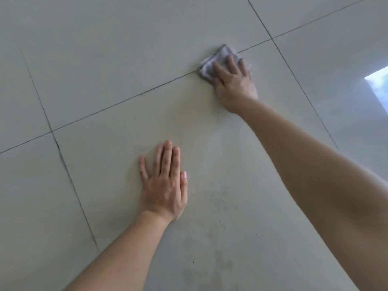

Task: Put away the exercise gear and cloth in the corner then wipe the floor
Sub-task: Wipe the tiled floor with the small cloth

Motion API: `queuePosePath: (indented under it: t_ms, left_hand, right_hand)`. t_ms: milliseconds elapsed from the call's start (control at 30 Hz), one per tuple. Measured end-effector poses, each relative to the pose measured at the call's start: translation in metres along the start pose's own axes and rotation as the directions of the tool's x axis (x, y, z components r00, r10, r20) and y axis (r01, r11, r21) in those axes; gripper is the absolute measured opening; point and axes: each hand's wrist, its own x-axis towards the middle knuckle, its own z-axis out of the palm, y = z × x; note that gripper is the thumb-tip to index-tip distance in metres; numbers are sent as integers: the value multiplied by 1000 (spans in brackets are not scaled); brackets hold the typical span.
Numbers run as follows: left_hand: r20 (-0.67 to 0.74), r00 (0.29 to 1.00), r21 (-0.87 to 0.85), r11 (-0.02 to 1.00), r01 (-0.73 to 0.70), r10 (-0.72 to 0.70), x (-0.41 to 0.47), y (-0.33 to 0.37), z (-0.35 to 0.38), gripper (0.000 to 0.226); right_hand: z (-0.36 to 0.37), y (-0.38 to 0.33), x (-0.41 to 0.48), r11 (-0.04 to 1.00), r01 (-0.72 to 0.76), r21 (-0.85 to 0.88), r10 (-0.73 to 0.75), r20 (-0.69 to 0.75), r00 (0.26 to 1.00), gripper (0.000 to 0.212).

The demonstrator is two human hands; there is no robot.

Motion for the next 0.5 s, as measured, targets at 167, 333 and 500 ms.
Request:
queuePosePath:
  t_ms: [167,333,500]
  left_hand:
    - [-7,1000,-2,1000,14,-14,0,0,0,61]
    - [-18,1000,4,1000,-4,4,1,1,1,62]
    - [-19,1000,18,1000,-4,4,1,0,3,62]
  right_hand:
    - [50,-109,-45,657,743,-129,-688,301,660,50]
    - [14,14,15,793,577,-195,-591,-14,807,40]
    - [-48,173,4,890,-456,12,456,-39,889,57]
